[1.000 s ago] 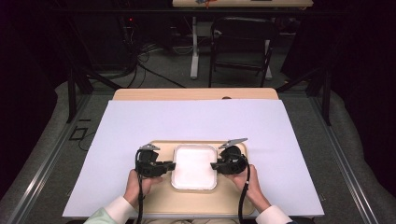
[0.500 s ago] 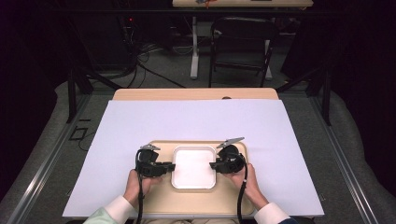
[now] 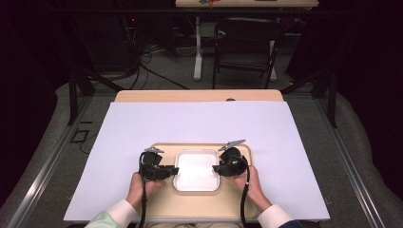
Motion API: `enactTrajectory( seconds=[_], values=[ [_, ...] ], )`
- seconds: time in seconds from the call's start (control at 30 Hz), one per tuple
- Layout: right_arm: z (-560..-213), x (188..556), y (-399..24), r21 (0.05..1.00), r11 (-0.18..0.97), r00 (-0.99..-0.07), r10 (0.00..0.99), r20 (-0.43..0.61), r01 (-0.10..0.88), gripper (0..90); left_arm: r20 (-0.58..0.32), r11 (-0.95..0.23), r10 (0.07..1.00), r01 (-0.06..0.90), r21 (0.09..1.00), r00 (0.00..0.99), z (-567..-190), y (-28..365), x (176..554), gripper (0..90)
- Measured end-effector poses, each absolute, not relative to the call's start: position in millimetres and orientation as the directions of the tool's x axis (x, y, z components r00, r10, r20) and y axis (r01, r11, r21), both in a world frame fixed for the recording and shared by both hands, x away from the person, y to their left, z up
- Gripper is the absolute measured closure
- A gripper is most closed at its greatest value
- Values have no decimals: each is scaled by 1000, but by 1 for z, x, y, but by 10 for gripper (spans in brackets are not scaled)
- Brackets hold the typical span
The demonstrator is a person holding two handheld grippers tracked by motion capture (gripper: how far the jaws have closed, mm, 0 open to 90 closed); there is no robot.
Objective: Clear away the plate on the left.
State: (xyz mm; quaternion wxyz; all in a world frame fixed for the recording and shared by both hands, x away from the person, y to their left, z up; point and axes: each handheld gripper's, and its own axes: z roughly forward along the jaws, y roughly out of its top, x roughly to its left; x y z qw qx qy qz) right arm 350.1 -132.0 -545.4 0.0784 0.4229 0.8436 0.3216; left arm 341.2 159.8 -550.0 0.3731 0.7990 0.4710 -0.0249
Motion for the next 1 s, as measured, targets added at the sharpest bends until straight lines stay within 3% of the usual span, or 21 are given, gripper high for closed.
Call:
enactTrajectory(
  seconds=[0.5,0.57,0.73,0.83,1.0],
  values=[
    [-546,350,-132,614,453,-644,756,122,647,627,-392,-290,724,767,573,567,-551,160,342,725],
    [-545,349,-131,604,456,-637,762,113,653,552,-399,-287,718,765,576,570,-550,161,343,706],
    [-540,345,-129,616,483,-654,753,70,622,251,-386,-292,724,761,579,572,-547,160,343,533],
    [-536,343,-127,623,484,-642,765,40,615,165,-383,-293,728,763,576,569,-545,160,343,437],
    [-528,342,-132,651,467,-633,773,28,598,132,-365,-295,724,741,604,585,-538,162,341,340]
  ],
)
